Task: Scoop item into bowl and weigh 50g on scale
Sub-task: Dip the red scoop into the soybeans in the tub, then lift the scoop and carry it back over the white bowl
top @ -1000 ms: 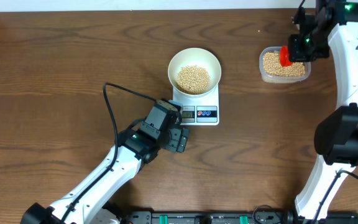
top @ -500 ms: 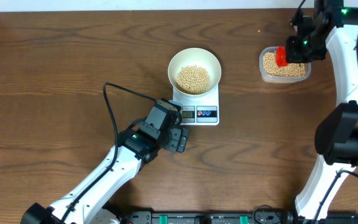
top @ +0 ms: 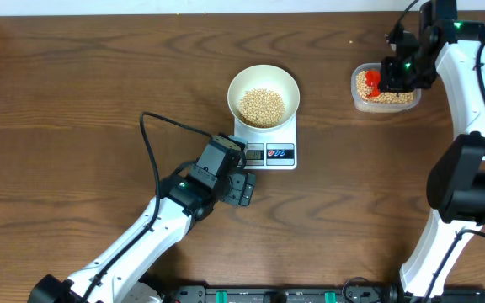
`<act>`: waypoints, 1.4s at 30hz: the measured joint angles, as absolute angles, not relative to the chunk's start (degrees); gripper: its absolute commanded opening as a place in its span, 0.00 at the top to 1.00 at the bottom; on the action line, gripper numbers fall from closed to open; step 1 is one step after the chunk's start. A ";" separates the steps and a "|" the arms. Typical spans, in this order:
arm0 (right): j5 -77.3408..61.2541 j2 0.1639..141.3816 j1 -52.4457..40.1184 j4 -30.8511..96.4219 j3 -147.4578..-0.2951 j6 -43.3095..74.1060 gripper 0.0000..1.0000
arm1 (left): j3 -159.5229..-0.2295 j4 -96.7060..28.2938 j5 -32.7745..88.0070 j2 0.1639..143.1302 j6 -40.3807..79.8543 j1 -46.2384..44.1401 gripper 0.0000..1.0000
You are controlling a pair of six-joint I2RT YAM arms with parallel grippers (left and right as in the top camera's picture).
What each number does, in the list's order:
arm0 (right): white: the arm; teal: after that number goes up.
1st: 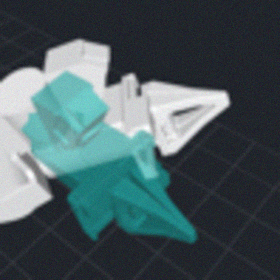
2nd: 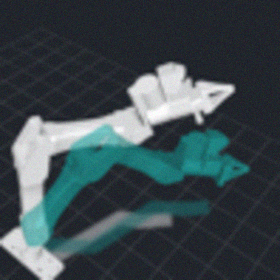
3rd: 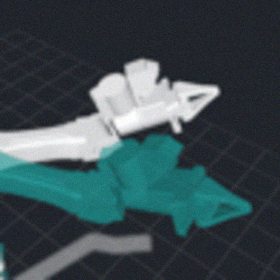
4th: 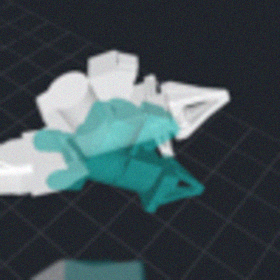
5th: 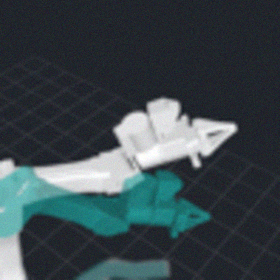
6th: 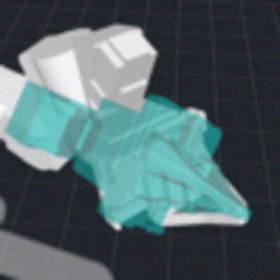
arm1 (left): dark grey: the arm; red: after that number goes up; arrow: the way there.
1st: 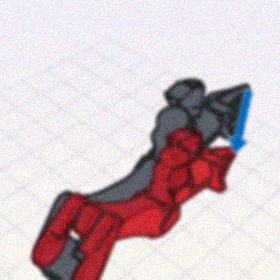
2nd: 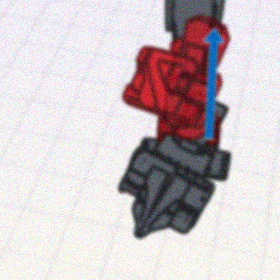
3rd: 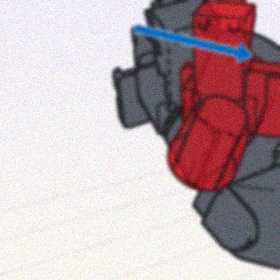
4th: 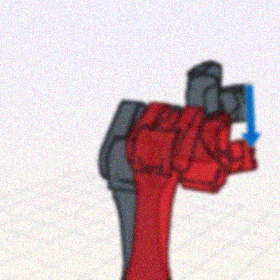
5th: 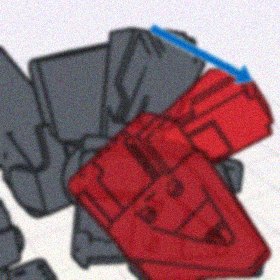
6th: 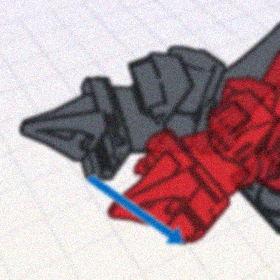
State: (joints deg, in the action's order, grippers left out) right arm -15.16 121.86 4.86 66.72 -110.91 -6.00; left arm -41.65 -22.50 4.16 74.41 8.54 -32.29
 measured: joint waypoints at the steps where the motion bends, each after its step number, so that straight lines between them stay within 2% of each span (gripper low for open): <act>1: -15.42 121.86 5.04 66.72 -110.91 -6.00 0.99 | -41.65 -22.50 4.16 74.41 8.54 -32.29 0.11; 16: -25.67 120.92 12.34 67.16 -110.91 -6.72 0.99 | -41.65 -22.50 4.19 74.41 8.54 -32.29 0.11; 27: -35.83 119.55 12.49 68.58 -110.91 -9.63 0.99 | -41.65 -22.50 4.16 74.41 8.54 -32.29 0.11; 36: -49.54 119.52 12.53 70.72 -110.91 -14.26 0.99 | -41.65 -22.50 4.16 74.41 8.54 -32.29 0.11; 42: -52.93 119.52 10.90 71.18 -110.91 -15.53 0.99 | -41.65 -22.50 4.16 74.41 8.54 -32.29 0.11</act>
State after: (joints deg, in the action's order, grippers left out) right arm -52.93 119.52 10.90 71.18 -110.91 -15.53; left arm -41.65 -22.50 4.16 74.41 8.54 -32.29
